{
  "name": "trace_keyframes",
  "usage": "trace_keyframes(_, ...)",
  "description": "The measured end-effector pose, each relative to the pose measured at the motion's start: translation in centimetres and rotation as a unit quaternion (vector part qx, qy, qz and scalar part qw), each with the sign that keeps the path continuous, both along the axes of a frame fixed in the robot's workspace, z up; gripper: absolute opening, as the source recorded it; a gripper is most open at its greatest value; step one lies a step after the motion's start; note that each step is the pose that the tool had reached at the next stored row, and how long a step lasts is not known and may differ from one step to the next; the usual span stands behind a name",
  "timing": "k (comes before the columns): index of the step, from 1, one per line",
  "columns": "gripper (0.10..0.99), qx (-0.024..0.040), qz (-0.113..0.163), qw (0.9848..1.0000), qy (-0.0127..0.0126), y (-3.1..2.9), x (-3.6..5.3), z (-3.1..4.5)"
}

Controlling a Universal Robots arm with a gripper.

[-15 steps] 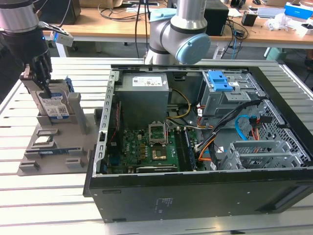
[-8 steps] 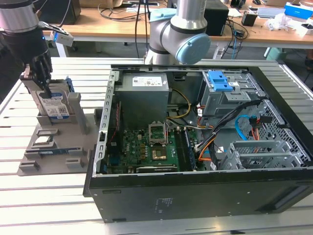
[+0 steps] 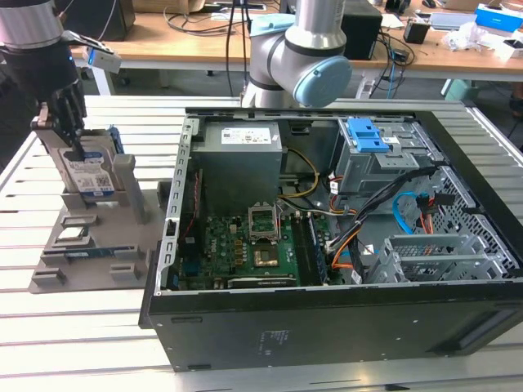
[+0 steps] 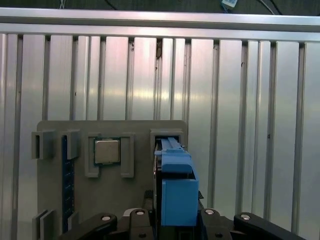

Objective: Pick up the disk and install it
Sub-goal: 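Pick up the disk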

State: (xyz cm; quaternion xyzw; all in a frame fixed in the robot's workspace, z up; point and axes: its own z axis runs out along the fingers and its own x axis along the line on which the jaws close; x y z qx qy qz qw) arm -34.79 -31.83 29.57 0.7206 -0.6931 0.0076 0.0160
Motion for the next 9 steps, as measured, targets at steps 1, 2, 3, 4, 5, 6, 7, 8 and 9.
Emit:
trace_keyframes(1,0.361,-0.0002,0.000,1.0000,0.0001,0.01,0.00,0.27)
trace_keyframes(2,0.361,-0.0003,0.000,1.0000,0.0000,0.03,0.00,0.57)
trace_keyframes(3,0.361,-0.0006,0.000,1.0000,0.0000,0.05,0.00,0.96)
trace_keyframes(4,0.361,-0.0008,0.000,1.0000,0.0001,0.06,0.00,1.15)
trace_keyframes(5,0.361,-0.0010,0.000,1.0000,0.0001,0.07,0.00,1.37)
trace_keyframes(6,0.361,-0.0010,0.000,1.0000,0.0000,0.07,0.00,1.53)
trace_keyframes(7,0.361,-0.0010,0.000,1.0000,0.0000,0.09,0.00,1.65)
trace_keyframes(8,0.361,-0.0011,0.000,1.0000,0.0000,0.10,0.00,1.85)
trace_keyframes(9,0.361,-0.0012,0.000,1.0000,0.0000,0.11,0.00,2.04)
